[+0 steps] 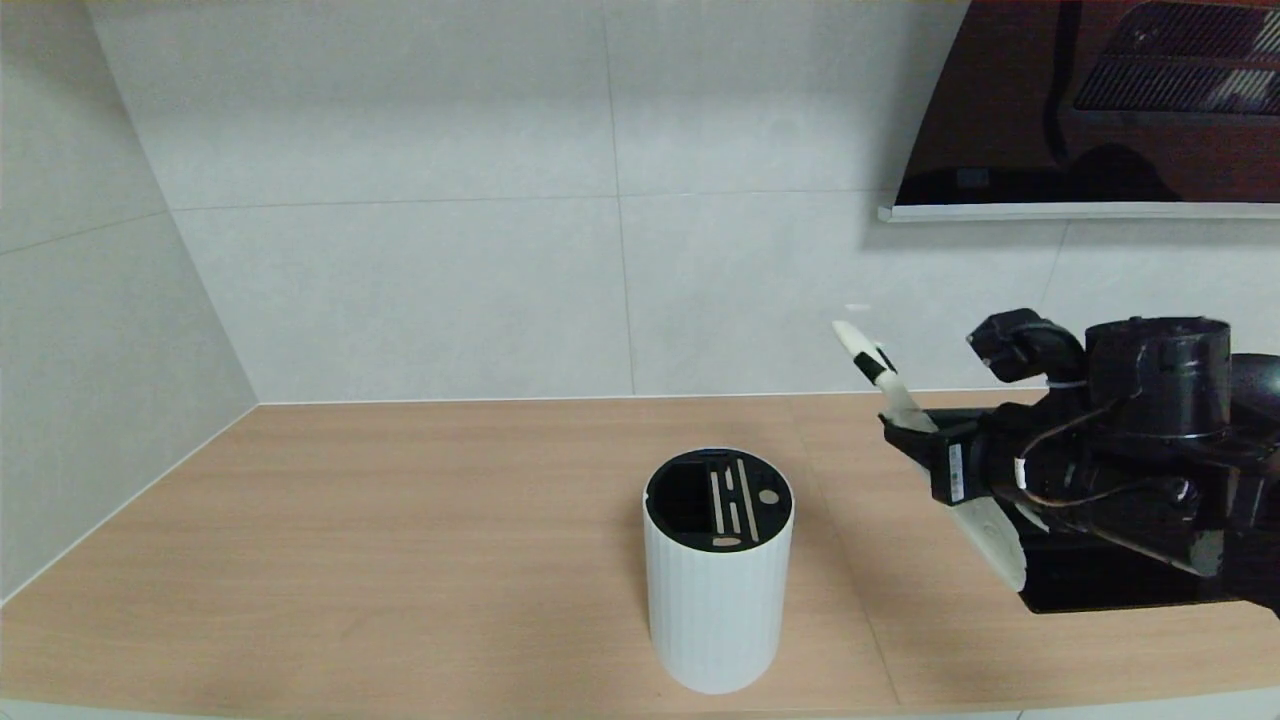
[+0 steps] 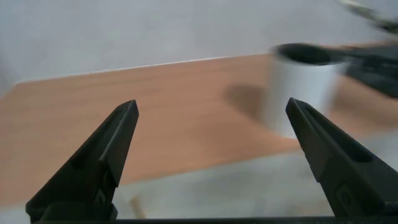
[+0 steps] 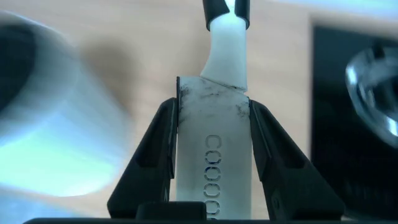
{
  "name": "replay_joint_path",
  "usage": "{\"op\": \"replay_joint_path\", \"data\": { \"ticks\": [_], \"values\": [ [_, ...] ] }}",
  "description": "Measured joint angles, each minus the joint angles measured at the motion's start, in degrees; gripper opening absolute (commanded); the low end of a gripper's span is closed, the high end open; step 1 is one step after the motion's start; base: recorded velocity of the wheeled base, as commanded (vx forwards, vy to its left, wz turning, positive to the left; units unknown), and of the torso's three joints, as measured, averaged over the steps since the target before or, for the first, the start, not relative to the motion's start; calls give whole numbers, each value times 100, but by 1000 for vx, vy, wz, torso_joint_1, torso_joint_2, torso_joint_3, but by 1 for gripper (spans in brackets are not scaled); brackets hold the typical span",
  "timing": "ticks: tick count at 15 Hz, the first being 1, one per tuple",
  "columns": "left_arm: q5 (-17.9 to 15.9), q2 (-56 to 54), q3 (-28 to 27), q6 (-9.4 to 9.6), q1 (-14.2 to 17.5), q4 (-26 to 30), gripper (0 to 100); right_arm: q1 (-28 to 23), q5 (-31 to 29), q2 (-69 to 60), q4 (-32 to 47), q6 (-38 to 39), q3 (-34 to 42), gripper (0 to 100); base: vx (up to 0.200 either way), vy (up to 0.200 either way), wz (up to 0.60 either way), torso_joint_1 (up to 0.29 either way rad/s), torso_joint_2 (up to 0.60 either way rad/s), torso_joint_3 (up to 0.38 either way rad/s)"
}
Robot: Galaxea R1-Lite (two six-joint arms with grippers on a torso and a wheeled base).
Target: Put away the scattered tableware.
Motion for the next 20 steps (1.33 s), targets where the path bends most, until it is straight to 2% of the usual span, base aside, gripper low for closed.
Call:
{"op": "replay_joint_path", "data": {
  "ticks": [2, 3, 4, 5, 6, 9, 11, 12, 13, 14, 17, 20],
  "values": [
    [-714, 1128, -898, -30, -110, 152, 100, 429, -39, -265, 257, 65, -451, 0, 0, 0, 0, 0, 0, 0],
    [-961, 1676, -1261, -137, -206, 141, 100, 591, -61, -319, 276, 88, -586, 0, 0, 0, 0, 0, 0, 0],
    [-1154, 2286, -1557, -383, -385, -28, 100, 791, -205, -339, 266, 134, -683, 0, 0, 0, 0, 0, 0, 0],
    [-1281, 2845, -1742, -742, -651, -316, 100, 997, -492, -344, 255, 176, -746, 0, 0, 0, 0, 0, 0, 0],
    [-1390, 3372, -1858, -1204, -959, -794, 100, 1181, -739, -346, 246, 196, -777, 0, 0, 0, 0, 0, 0, 0],
    [-1506, 4717, -1812, -2770, -1836, -2983, 100, 1554, -884, -350, 243, 405, -827, 0, 0, 0, 0, 0, 0, 0],
    [-1339, 5503, -1652, -4048, -2317, -4289, 100, 1893, -892, -289, 240, 706, -959, 0, 0, 0, 0, 0, 0, 0],
    [-1196, 5811, -1593, -4451, -2500, -4691, 100, 2022, -895, -247, 229, 744, -984, 0, 0, 0, 0, 0, 0, 0],
    [-990, 6145, -1546, -4695, -2671, -5071, 100, 2174, -896, -189, 213, 767, -1003, 0, 0, 0, 0, 0, 0, 0],
    [-766, 6428, -1506, -4749, -2828, -5378, 100, 2304, -901, -127, 200, 823, -1008, 0, 0, 0, 0, 0, 0, 0],
    [-180, 7071, -1451, -4689, -3333, -5990, 100, 2532, -908, 76, -83, 923, -1006, 0, 0, 0, 0, 0, 0, 0],
    [263, 7475, -1467, -4678, -3484, -6440, 100, 2698, -912, 196, -129, 935, -1001, 0, 0, 0, 0, 0, 0, 0]
  ]
}}
